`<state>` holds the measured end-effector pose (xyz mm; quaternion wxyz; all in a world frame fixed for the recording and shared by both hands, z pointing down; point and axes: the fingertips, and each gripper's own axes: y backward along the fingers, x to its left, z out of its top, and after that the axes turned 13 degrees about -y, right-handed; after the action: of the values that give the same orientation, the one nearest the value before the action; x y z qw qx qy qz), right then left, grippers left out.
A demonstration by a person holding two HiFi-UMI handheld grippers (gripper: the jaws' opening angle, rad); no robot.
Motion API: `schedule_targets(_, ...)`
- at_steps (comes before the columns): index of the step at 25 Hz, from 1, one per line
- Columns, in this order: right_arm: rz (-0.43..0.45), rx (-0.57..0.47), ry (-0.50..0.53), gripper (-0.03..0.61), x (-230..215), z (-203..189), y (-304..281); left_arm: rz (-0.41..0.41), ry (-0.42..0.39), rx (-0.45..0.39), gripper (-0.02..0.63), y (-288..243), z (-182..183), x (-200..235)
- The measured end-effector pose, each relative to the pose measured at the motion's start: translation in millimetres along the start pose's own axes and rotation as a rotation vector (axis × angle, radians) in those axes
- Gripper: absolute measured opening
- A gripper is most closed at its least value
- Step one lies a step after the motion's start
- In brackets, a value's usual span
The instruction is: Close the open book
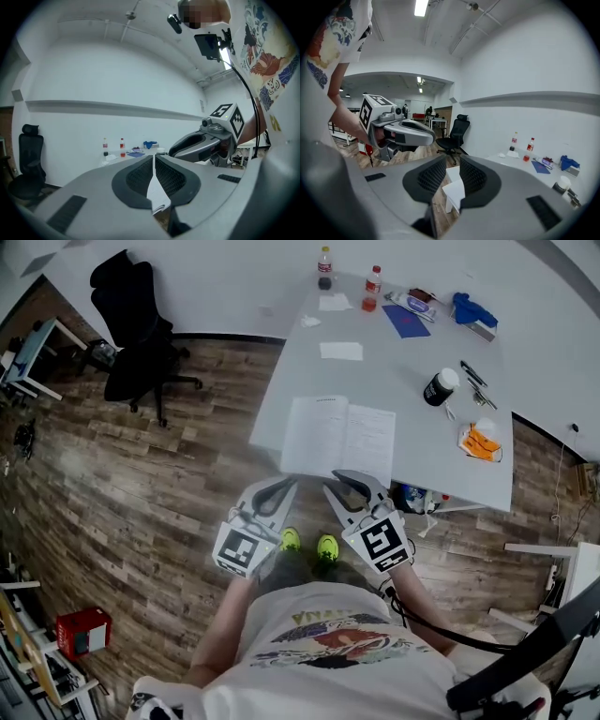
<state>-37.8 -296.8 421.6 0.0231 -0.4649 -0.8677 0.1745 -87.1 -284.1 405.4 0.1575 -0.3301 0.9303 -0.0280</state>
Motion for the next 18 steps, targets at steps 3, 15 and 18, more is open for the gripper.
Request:
schedule_targets(3,-0.027,0.013,-0.023,0.075,-5.6,-3.4,-10.6,-0.026,0.001,0.02,0.014,-6.9,-12.3,7.7)
schedule_targets(15,-0.135,0.094,-0.078,0.114,-22.4,-37.6,-54.7,-0.134,-0.017,0.03,0.014,-17.2,-45.8,32.9)
schedule_targets(18,-0.147,0.139,-0.069,0.132,-27.4,-58.5,-67.8,-0.141,-0.012,0.04,0.014,-22.8,-66.5,36.4)
